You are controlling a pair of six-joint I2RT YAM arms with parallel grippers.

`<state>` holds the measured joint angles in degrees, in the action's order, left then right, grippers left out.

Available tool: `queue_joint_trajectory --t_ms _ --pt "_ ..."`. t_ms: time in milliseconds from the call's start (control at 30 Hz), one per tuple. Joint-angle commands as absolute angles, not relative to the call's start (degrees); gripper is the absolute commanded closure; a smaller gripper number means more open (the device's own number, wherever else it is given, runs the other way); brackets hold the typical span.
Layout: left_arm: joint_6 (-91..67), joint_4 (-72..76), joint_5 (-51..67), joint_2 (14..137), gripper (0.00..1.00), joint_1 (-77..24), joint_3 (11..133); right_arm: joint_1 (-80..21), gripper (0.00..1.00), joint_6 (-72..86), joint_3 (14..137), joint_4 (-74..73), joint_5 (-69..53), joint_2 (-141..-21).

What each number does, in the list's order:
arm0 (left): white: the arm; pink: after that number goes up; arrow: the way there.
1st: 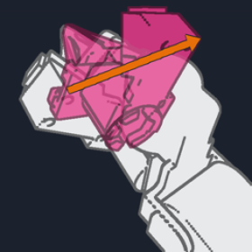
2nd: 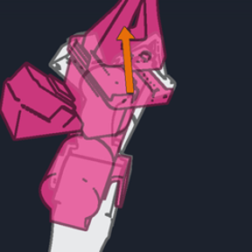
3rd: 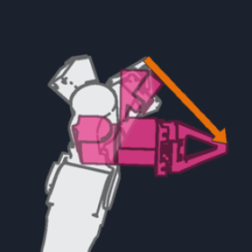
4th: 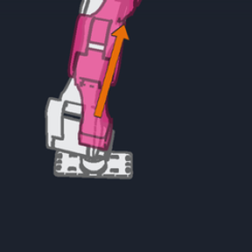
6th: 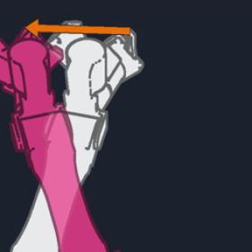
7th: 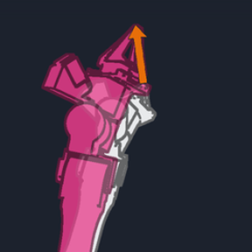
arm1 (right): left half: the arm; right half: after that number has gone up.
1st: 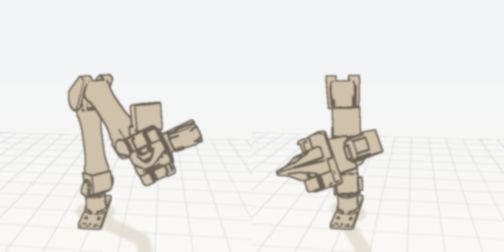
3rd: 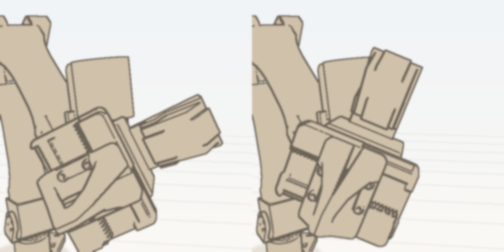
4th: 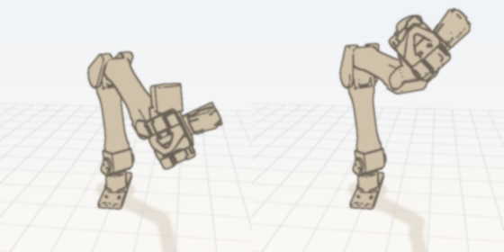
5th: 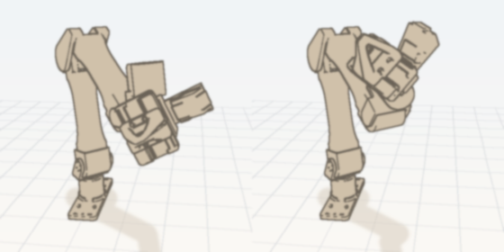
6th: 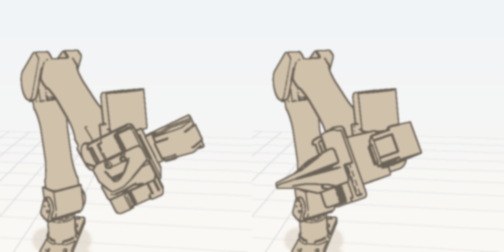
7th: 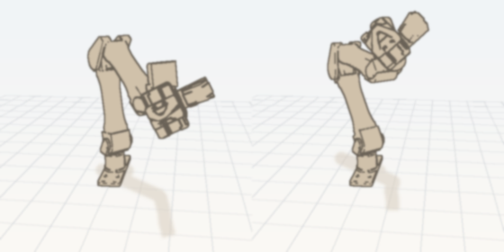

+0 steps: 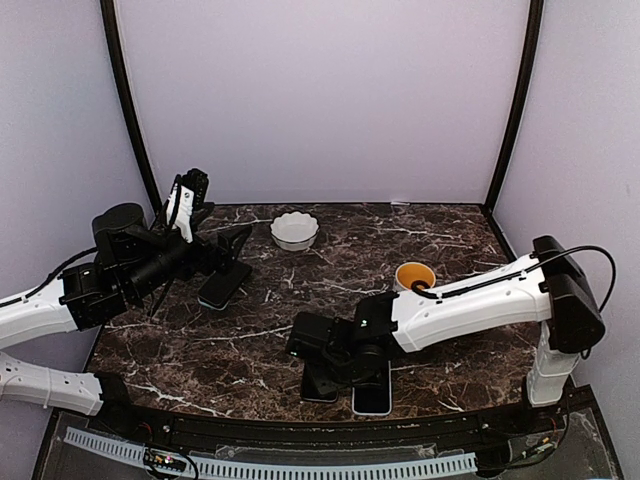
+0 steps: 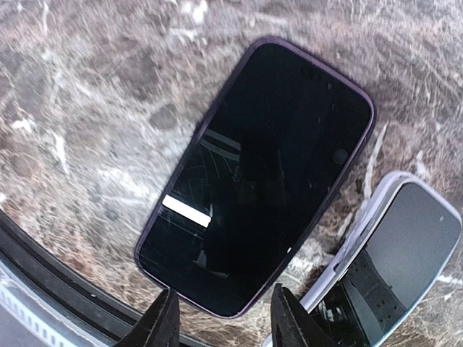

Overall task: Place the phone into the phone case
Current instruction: Place the phone with the phone case at the center of the board, then pick up the phone with the phone case from the phone case.

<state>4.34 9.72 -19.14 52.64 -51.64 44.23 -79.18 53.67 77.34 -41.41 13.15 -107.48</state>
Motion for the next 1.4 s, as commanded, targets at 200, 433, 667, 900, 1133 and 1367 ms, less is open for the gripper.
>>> queue_joint_trajectory --t_ms 200,433,667,900,1133,1367 --pt "5.0 9.9 -19.7 51.9 0.07 -51.5 44.9 -81.6 0.56 56.1 73.0 -40.2 9.0 -113.5" --pt "5.8 10.3 -21.0 53.0 0.07 -51.4 44.6 -81.8 0.59 56.3 74.3 -43.7 13.3 -110.2" --pt "1.9 3.5 -21.9 59.1 0.09 -49.0 48.8 -81.8 0.54 53.6 75.7 -42.2 21.7 -101.7" --pt "-6.0 -13.2 -12.5 70.7 0.01 -39.8 58.9 -81.2 0.10 50.2 70.4 -37.7 28.9 -93.5" --pt "-10.0 -22.9 -2.6 77.0 0.01 -28.2 63.3 -79.1 0.02 44.4 67.2 -33.0 29.1 -90.2" --pt "-6.2 -24.7 -1.3 85.4 0.01 -22.1 64.7 -77.5 0.01 42.4 62.7 -28.9 27.2 -88.5"
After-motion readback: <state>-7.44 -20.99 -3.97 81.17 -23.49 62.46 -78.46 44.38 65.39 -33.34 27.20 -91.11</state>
